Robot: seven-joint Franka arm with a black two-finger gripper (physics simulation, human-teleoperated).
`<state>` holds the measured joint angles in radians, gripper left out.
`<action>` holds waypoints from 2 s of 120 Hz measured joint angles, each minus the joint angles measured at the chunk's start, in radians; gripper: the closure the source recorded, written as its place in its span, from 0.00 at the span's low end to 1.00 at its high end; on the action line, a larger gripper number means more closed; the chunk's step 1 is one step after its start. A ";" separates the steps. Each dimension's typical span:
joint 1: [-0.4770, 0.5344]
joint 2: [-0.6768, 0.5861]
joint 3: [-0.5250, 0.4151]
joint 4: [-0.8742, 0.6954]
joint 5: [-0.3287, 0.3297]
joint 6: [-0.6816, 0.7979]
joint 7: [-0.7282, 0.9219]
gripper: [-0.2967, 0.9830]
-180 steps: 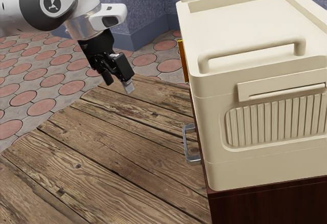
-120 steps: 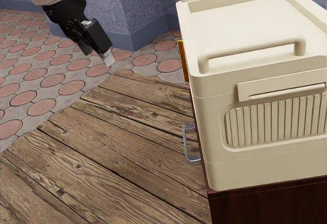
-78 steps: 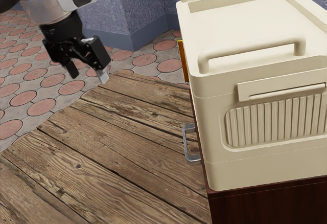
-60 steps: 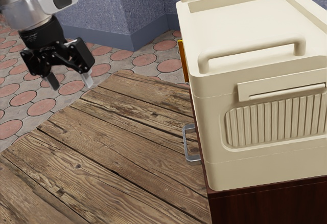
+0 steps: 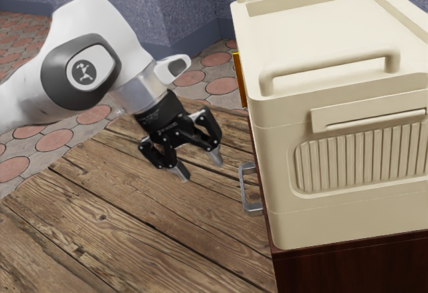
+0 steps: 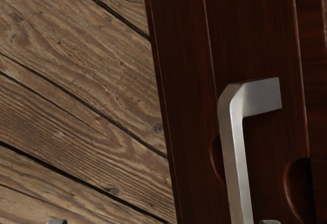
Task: Pull the drawer handle with one arm to open the drawer
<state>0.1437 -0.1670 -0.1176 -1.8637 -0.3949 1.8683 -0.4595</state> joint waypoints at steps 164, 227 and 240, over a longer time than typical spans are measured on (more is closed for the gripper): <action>-0.013 -0.075 -0.093 -0.260 -0.114 0.342 -0.142 0.64; -0.005 -0.110 -0.063 -0.260 -0.109 0.255 -0.104 0.71; -0.003 -0.128 -0.051 -0.266 -0.106 0.249 -0.099 0.71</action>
<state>0.1409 -0.2947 -0.1683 -2.1293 -0.5012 2.1173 -0.5586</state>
